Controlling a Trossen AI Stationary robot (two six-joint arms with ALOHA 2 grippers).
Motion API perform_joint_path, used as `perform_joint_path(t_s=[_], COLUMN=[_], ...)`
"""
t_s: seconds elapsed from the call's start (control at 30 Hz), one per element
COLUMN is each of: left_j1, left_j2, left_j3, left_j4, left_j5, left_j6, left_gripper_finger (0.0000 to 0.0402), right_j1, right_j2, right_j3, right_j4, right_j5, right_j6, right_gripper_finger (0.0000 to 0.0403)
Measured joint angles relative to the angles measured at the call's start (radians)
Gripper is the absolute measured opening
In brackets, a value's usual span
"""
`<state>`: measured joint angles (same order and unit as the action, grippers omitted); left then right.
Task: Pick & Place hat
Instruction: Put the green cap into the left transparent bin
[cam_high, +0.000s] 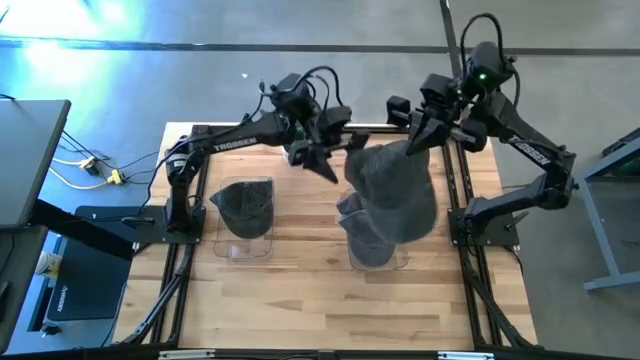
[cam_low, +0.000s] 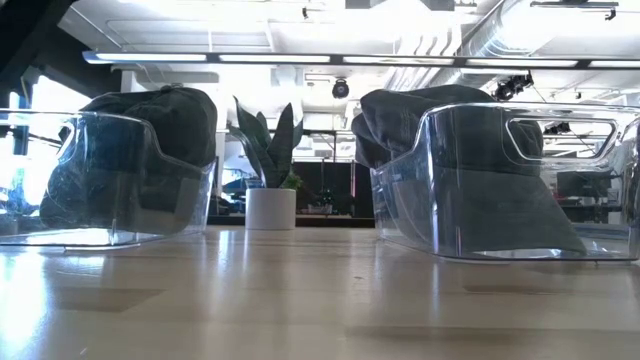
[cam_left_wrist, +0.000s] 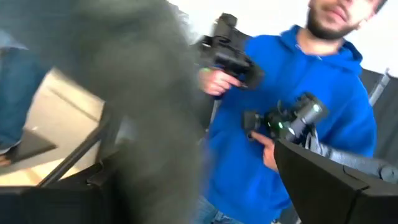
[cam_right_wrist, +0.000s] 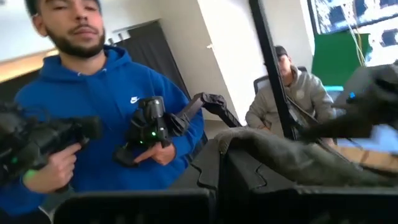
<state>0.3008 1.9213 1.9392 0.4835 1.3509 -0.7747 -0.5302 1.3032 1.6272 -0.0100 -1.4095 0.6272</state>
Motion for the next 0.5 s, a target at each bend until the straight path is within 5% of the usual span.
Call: perform_joint_path(t_s=[0.5], left_j1=[-0.005], left_j2=[-0.018], left_j3=[0.078], left_j4=[0.119], left_j5=[0.015], left_j6=[-0.071], left_gripper_finger=[0.0236], right_j1=[-0.027], right_j2=[-0.019], right_j3=[-0.005], right_j4=[-0.362], right_j5=[0.035], right_j6=[-0.151], right_gripper_finger=[0.0003])
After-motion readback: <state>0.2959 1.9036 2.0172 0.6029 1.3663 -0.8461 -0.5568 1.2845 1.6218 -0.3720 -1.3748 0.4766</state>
